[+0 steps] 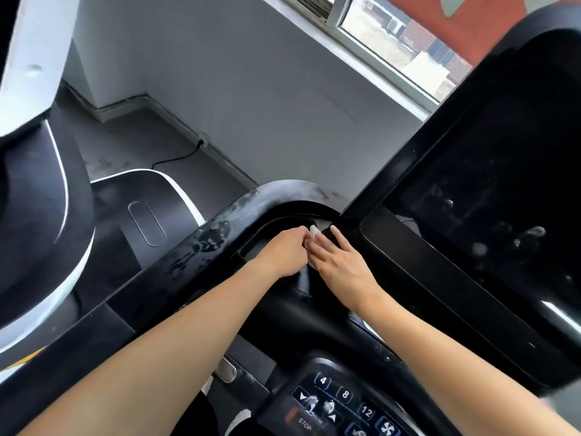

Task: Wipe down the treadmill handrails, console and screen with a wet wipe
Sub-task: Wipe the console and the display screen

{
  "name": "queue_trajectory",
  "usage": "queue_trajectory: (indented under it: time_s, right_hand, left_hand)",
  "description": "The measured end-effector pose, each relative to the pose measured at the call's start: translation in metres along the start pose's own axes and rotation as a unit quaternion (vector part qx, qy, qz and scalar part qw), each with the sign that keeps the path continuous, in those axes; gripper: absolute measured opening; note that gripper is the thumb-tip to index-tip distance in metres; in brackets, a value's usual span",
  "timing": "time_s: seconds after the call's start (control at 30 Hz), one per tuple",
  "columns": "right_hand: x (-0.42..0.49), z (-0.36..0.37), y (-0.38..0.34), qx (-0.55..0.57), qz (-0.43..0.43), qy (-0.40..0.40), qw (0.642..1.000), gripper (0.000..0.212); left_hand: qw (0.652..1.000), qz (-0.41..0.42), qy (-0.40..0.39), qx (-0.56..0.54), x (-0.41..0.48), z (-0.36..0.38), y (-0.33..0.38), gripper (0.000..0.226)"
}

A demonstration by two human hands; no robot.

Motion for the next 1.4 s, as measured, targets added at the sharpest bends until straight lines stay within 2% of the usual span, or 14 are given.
queue_trajectory:
  time_s: [0.17,0.23,0.33,0.5,0.63,0.77,0.8,0.87,0.93,1.0,1.07,1.2,1.27,1.4]
  right_hand:
    - [-0.002,-0.02,0.051,0.003,0.018,0.03,0.999,0.042]
    - [-0.006,-0.028,0.066,0.018,0.043,0.048,0.998,0.048]
    - [-0.015,-0.034,0.064,0.054,0.089,0.074,0.992,0.05]
    - [-0.038,-0.031,0.063,0.072,0.065,0.069,0.993,0.045]
    - [-0.045,-0.043,0.088,0.1,0.173,0.134,0.971,0.028]
    - [-0.05,-0.056,0.111,0.157,0.343,0.202,0.904,0.028]
    - [-0.051,-0.055,0.108,0.151,0.349,0.202,0.902,0.024]
    - [-0.051,-0.052,0.089,0.111,0.301,0.182,0.93,0.018]
    - [-0.052,-0.047,0.071,0.088,0.236,0.151,0.956,0.021]
    - [-0.053,-0.046,0.067,0.081,0.218,0.131,0.964,0.031]
    - [-0.051,-0.05,0.074,0.065,0.253,0.137,0.955,0.04]
    - [-0.042,-0.059,0.086,0.053,0.37,0.147,0.916,0.055]
    - [-0.04,-0.056,0.08,0.039,0.372,0.141,0.917,0.056]
    - [-0.046,-0.042,0.062,0.028,0.308,0.129,0.942,0.045]
  left_hand:
    - [1.0,-0.005,-0.01,0.025,0.01,0.004,0.01,0.043]
    - [1.0,-0.003,-0.006,0.021,0.013,0.004,0.016,0.044]
    - [1.0,0.007,0.018,-0.013,0.019,0.005,0.029,0.04]
    - [0.994,0.023,0.053,-0.093,0.029,0.003,0.049,0.033]
    - [0.992,0.045,0.062,-0.105,0.031,-0.001,0.067,0.036]
    - [0.989,0.068,0.066,-0.112,0.034,-0.004,0.085,0.039]
    - [0.989,0.07,0.065,-0.109,0.034,-0.004,0.089,0.04]
    - [0.99,0.07,0.068,-0.102,0.034,-0.001,0.091,0.041]
    - [0.991,0.069,0.066,-0.095,0.034,0.0,0.09,0.043]
    - [0.992,0.07,0.055,-0.086,0.033,-0.001,0.089,0.045]
    - [0.993,0.073,0.05,-0.083,0.033,-0.003,0.089,0.045]
    - [0.993,0.074,0.046,-0.085,0.032,-0.006,0.093,0.046]
    - [0.993,0.075,0.042,-0.083,0.032,-0.005,0.092,0.047]
    - [0.994,0.071,0.041,-0.074,0.033,-0.003,0.09,0.051]
Point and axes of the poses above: each hand's wrist, its own x-axis towards the middle knuckle, its own z-axis out of the palm, y = z × x, the point moved 1 cm from there along x, towards the middle knuckle, and after that the axes turned 3 degrees about z, right-handed, at the moved point
